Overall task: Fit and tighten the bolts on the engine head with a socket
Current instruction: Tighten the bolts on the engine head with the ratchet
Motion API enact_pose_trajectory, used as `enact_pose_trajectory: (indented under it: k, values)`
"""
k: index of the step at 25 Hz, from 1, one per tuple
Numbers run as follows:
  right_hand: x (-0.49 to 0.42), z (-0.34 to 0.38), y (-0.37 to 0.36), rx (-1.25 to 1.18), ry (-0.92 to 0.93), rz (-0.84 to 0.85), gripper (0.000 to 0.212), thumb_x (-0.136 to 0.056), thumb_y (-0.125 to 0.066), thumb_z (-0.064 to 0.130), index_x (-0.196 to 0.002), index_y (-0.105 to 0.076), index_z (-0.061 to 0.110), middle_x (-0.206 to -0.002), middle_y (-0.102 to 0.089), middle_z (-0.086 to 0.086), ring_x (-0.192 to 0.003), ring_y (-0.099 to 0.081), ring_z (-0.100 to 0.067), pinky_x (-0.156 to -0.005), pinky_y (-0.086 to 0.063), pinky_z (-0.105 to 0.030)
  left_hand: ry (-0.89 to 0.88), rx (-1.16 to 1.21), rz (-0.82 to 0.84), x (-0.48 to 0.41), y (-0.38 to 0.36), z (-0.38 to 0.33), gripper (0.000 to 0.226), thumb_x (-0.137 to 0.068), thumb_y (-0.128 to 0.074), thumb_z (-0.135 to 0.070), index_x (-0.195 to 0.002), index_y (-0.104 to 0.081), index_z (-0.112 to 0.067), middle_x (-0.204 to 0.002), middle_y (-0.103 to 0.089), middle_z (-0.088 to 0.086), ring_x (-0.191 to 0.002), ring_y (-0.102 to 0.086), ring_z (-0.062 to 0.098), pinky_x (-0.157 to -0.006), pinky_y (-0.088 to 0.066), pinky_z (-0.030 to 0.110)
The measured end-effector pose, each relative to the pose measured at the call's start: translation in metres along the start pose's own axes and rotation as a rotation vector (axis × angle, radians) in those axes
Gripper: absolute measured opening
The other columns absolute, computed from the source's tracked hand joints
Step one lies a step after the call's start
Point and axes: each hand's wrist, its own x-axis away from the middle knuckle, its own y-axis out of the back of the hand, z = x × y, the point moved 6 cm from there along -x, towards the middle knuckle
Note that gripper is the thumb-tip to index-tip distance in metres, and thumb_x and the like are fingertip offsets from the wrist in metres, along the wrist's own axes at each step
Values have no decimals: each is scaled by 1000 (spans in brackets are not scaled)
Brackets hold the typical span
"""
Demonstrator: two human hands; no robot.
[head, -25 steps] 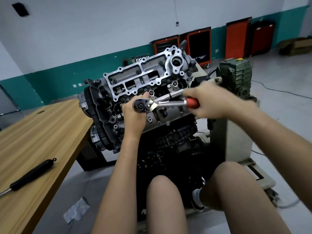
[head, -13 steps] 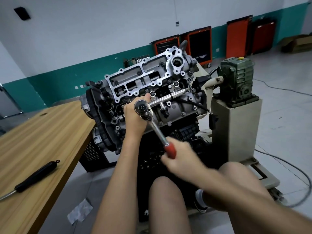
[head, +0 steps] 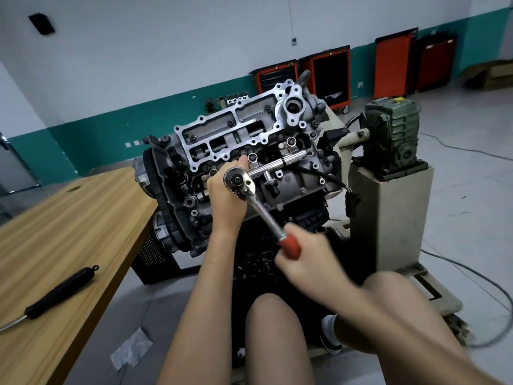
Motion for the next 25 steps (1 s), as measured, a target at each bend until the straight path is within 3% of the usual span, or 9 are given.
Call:
enact_pose_trajectory:
  k: [3, 5, 7, 11, 15, 17, 20, 23, 25]
  values:
    - [20, 10, -64, -336, -168, -29, 27, -75, -57, 13, -64, -35, 23, -53, -36, 7, -51, -33, -9, -49, -31, -25, 29, 5, 18, -1, 1, 3, 44, -94, -54, -32, -53, -38, -30, -60, -40, -13, -66, -42, 15, -86, -42, 45]
    - [22, 13, -65, -354, -190, -14, 27, -76, -57, 13, -65, -35, 22, -54, -36, 7, -50, -32, -7, -48, -31, -24, 20, -8, 42, -3, 2, 4, 45, -94, -54, -31, -52, -38, -26, -60, -39, -18, -66, -39, 11, -85, -40, 41]
    - [13, 8, -33, -200, -105, 60, 34, -77, -61, 5, -63, -35, 21, -53, -38, 6, -50, -33, -9, -50, -31, -25, -31, -66, 71, -4, 3, 0, 53, -94, -53, -27, -46, -33, -33, -49, -31, -14, -54, -28, 13, -69, -32, 40]
    - [-50, 14, 59, 405, 176, 364, 37, -77, -63, 3, -64, -39, 28, -53, -44, 10, -43, -41, -6, -50, -31, -21, -55, -71, 103, -6, 3, -2, 54, -94, -54, -22, -47, -29, -30, -49, -29, -11, -52, -27, 17, -61, -32, 47]
    - [-93, 25, 99, 701, 275, 249, 37, -76, -64, 11, -64, -38, 34, -52, -47, 10, -48, -48, -7, -50, -38, -25, -37, -57, 87, -4, 2, 3, 49, -95, -53, -22, -48, -42, -22, -45, -36, -13, -50, -33, 10, -68, -38, 37]
    - [-62, 12, 77, 483, 178, 186, 40, -74, -65, 7, -61, -37, 33, -52, -45, 9, -48, -47, -13, -50, -36, -26, -21, -40, 66, -1, 1, 0, 54, -95, -54, -24, -44, -39, -34, -45, -37, -14, -50, -33, 6, -65, -39, 29]
    - [-1, 0, 11, 17, 0, 11, 41, -74, -65, 2, -60, -34, 25, -51, -39, 6, -47, -38, -10, -49, -30, -23, -35, -19, 22, 0, -1, -3, 55, -94, -55, -22, -47, -31, -35, -46, -31, -14, -51, -27, 8, -58, -32, 35]
    - [28, 12, -62, -355, -151, -88, 35, -78, -62, 5, -62, -36, 20, -50, -36, 7, -46, -33, -5, -47, -28, -15, -4, -29, 33, 0, 0, 0, 40, -94, -55, -26, -60, -34, -30, -58, -34, -18, -63, -36, 9, -75, -40, 36]
    - [29, 17, -70, -417, -177, -52, 32, -78, -61, 5, -63, -37, 19, -52, -36, 8, -47, -33, -4, -47, -29, -14, -19, -61, 48, -1, 3, -2, 46, -94, -55, -26, -56, -29, -30, -55, -31, -13, -62, -38, 15, -79, -41, 39]
